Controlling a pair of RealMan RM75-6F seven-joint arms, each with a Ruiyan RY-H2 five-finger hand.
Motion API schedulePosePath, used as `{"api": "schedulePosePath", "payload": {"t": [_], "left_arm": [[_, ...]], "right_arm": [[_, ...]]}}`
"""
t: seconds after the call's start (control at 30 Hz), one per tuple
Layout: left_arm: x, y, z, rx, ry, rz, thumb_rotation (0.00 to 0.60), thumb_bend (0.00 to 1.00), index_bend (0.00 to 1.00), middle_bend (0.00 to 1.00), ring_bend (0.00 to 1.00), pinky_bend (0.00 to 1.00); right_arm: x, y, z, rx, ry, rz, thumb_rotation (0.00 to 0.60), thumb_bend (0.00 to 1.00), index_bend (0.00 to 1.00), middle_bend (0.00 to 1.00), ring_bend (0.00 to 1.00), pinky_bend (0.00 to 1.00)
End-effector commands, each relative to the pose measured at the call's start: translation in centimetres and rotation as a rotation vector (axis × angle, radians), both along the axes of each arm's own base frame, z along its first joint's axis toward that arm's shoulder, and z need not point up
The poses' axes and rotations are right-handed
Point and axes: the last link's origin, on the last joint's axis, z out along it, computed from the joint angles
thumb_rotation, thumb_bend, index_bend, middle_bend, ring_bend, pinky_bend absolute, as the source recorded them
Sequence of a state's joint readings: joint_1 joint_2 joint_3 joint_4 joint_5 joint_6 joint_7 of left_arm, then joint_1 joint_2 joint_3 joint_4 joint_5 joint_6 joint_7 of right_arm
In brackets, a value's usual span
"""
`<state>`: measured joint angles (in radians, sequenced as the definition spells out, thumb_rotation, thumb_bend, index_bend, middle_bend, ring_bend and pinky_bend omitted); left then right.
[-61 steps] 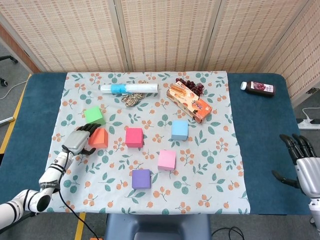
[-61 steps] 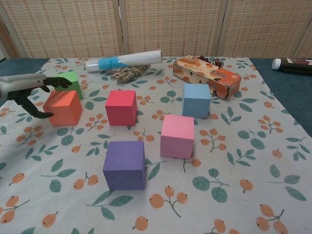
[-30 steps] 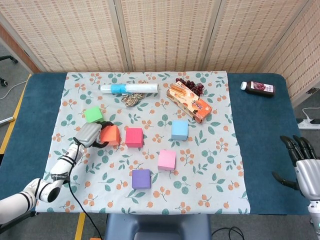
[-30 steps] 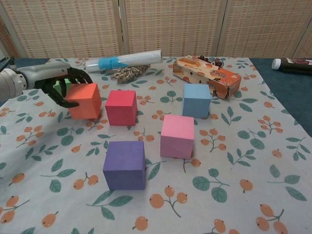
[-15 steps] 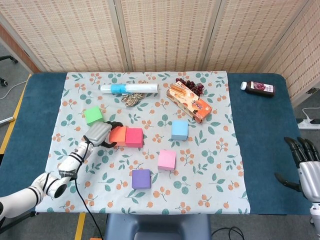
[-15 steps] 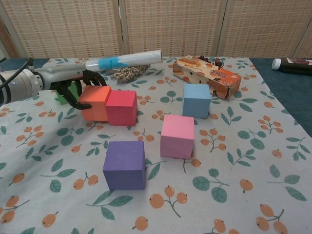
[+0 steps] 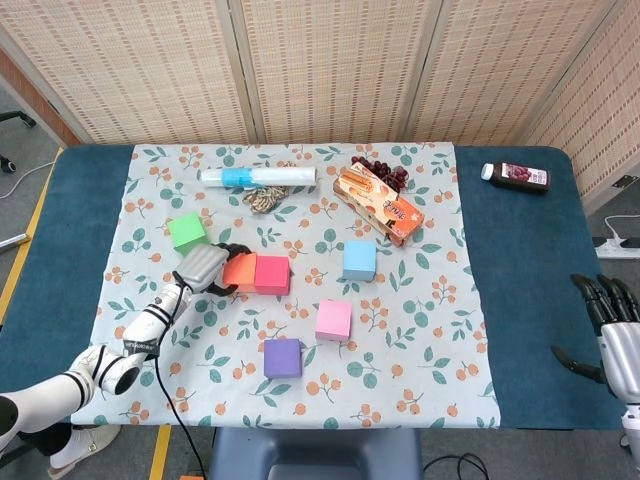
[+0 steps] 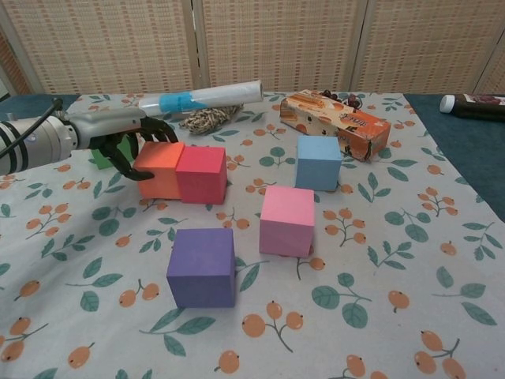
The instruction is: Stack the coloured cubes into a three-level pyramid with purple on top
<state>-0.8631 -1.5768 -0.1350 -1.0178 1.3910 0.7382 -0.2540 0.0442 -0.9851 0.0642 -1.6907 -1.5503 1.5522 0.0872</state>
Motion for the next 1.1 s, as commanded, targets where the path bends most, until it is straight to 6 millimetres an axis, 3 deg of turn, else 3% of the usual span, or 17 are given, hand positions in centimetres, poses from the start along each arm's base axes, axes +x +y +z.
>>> {"api": "schedulePosePath", "payload": {"t": [0.03, 0.8, 1.1], "left_arm": [[0.02, 0.04, -0.17, -0.004, 0.005, 0.000, 0.600, 0.34, 0.27, 0.35, 0.31, 0.40], [0.23, 0.09, -0.68, -0.008, 0.013, -0.006, 0.600, 0.34, 0.25, 0.34, 0.30, 0.39], [0.15, 0.01, -0.74, -0.015, 0.024, 0.000, 0.600, 0.34, 0.20, 0.28, 0.28, 0.36]], "right_arm": [[-0.03, 0.00, 0.03, -0.001, 0.001, -0.002, 0.600, 0.06, 0.00, 0.09, 0.00, 0.06], [-0.14, 0.14, 0.12, -0.006, 0.002, -0.009, 0.600, 0.06, 0.00, 0.09, 0.00, 0.06], [-0.16, 0.30, 0.22, -0.010, 0.001, -0.009, 0.600, 0.06, 0.00, 0.09, 0.00, 0.06]]}}
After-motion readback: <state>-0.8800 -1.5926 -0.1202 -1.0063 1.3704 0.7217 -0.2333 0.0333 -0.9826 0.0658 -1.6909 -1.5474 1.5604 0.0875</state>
